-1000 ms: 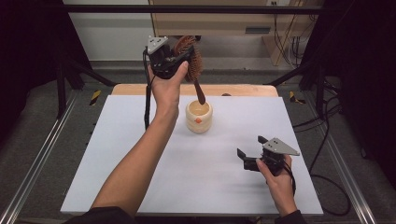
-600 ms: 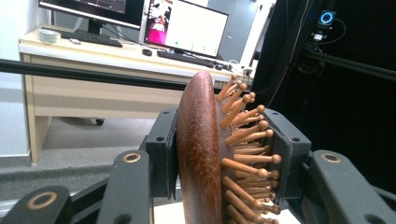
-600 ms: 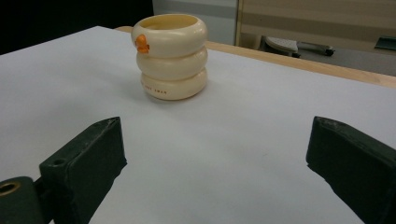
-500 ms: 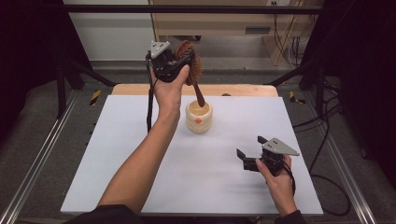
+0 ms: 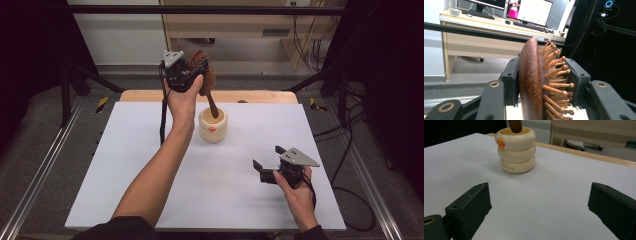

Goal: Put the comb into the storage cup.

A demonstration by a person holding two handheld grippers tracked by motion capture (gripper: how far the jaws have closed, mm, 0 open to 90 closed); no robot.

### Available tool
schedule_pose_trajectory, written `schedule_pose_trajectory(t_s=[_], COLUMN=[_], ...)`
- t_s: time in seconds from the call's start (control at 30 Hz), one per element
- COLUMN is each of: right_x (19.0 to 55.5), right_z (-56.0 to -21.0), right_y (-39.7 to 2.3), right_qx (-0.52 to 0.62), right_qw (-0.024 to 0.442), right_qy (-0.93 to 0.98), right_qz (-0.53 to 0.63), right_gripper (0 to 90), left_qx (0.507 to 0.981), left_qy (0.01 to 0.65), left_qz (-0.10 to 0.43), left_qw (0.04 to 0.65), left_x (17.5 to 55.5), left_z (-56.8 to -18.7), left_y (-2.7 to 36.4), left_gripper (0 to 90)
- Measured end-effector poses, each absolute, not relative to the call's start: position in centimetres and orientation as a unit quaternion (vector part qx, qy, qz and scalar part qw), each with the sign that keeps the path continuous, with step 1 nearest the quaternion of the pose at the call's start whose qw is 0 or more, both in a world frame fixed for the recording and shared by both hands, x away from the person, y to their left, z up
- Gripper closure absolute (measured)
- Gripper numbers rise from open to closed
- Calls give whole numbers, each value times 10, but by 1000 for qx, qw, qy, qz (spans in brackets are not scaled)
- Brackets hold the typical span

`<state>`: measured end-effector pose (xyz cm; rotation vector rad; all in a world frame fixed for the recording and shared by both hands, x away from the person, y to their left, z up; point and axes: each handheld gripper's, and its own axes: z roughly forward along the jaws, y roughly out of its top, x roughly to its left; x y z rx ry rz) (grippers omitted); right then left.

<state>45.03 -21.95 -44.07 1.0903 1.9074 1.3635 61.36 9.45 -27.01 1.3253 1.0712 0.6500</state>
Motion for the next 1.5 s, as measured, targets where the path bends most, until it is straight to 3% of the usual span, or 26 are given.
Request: schedule_pose_trajectory(t_s=[1.5], right_x=[451], right_z=[-441], right_y=[-219], right_qx=[401], right_qw=[276], right_qy=[714], right_qz=[503], right_gripper=[49], left_qx=[584], left_qy=[481], left_qz=[274], left_qw=[594], left_x=[618], left_z=[-300], left_y=[90], left_gripper=[515])
